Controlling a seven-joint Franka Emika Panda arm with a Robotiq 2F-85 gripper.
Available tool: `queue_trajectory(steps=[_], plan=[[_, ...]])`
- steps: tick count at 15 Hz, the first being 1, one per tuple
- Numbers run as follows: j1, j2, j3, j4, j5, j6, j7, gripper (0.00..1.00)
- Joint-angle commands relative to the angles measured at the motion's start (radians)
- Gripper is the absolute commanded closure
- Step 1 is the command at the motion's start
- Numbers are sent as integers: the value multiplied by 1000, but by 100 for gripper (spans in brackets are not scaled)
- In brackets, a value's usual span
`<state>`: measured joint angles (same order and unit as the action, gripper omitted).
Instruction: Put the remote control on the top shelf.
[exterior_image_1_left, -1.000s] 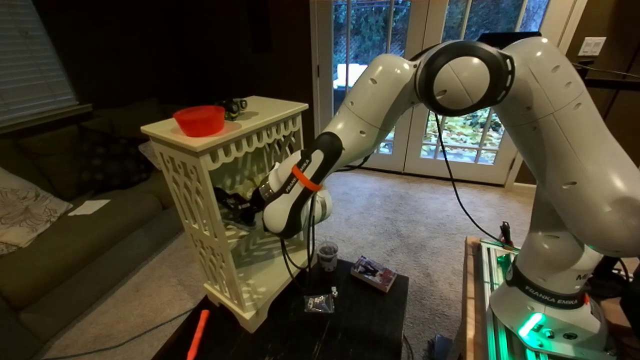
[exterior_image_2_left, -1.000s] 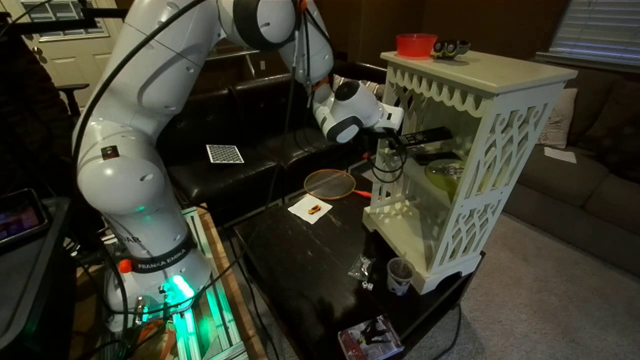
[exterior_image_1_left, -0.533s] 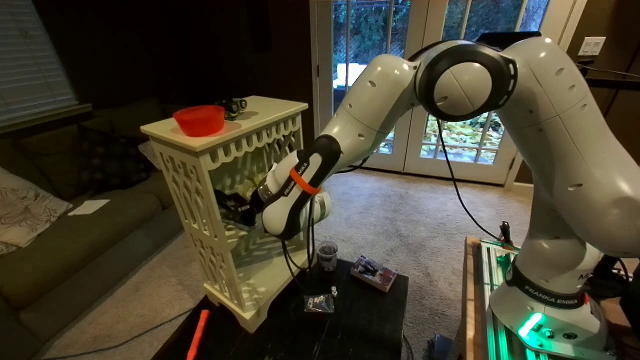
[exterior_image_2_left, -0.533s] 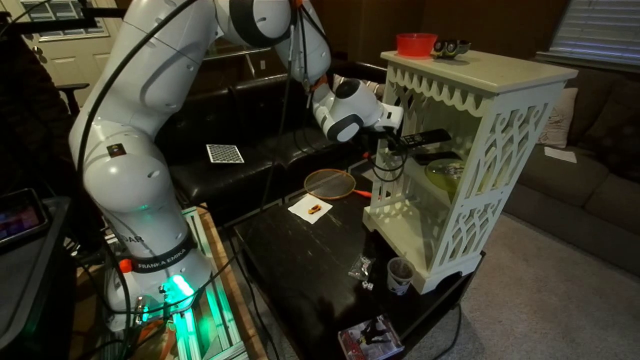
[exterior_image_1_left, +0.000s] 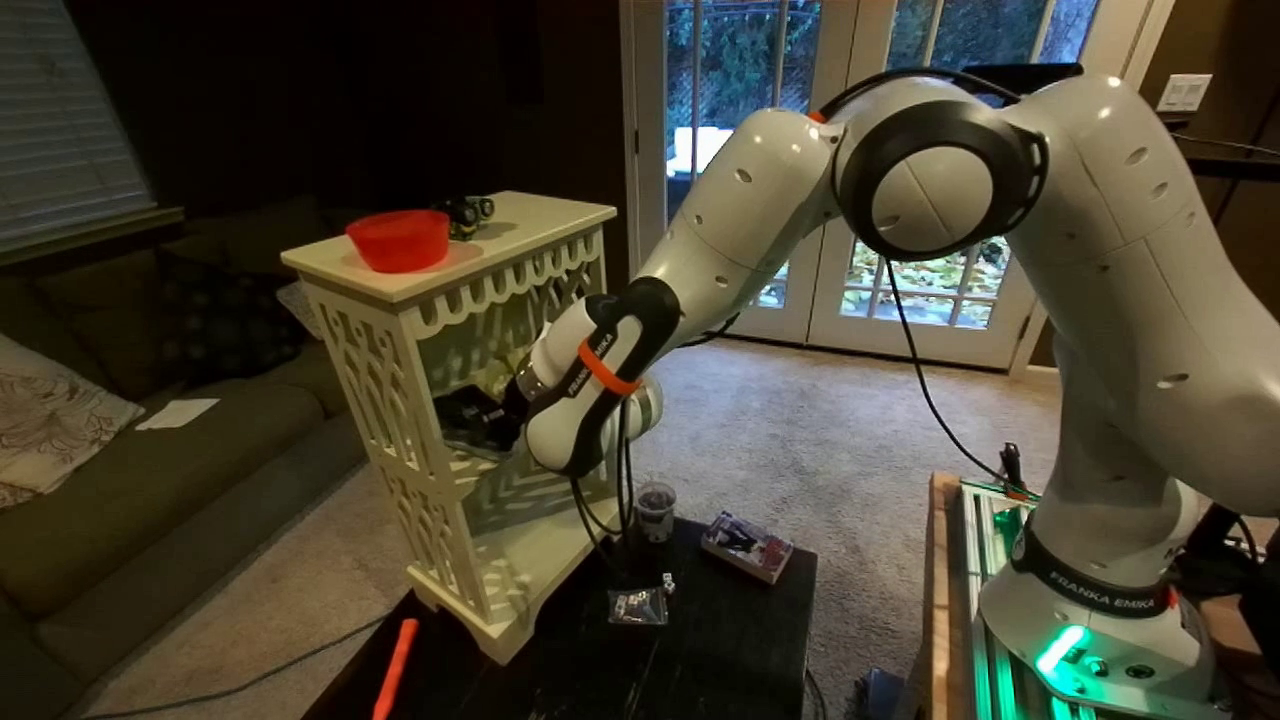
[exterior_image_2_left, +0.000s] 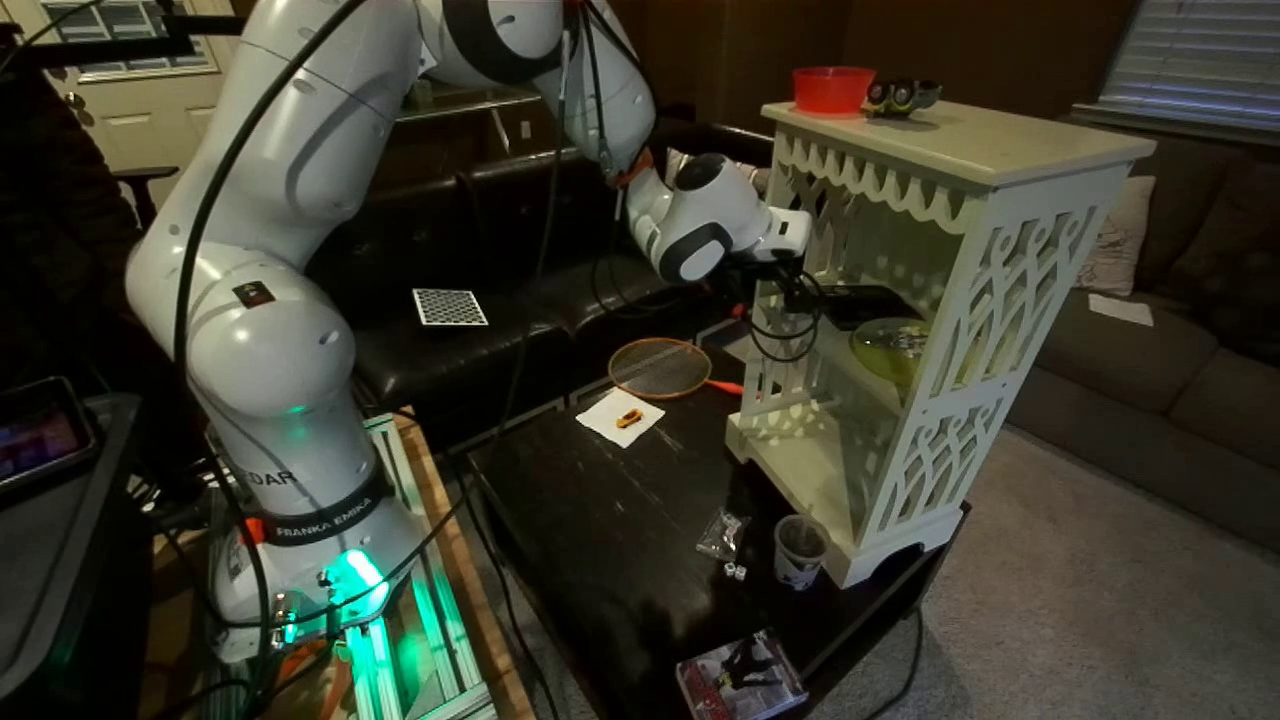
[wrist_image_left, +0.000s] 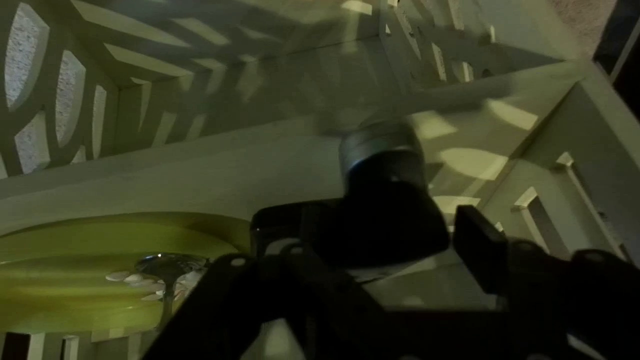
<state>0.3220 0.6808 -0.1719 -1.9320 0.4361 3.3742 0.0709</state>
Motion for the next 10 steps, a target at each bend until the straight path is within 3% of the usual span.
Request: queue_trajectory(steps=[1, 6, 9, 10], plan=[[42, 9, -39, 26, 21, -27, 13, 1], [45, -69, -48, -45, 16, -29, 19, 0], [42, -151, -61, -147, 2, 13, -6, 0], [18, -194, -37, -197, -15, 19, -18, 0]])
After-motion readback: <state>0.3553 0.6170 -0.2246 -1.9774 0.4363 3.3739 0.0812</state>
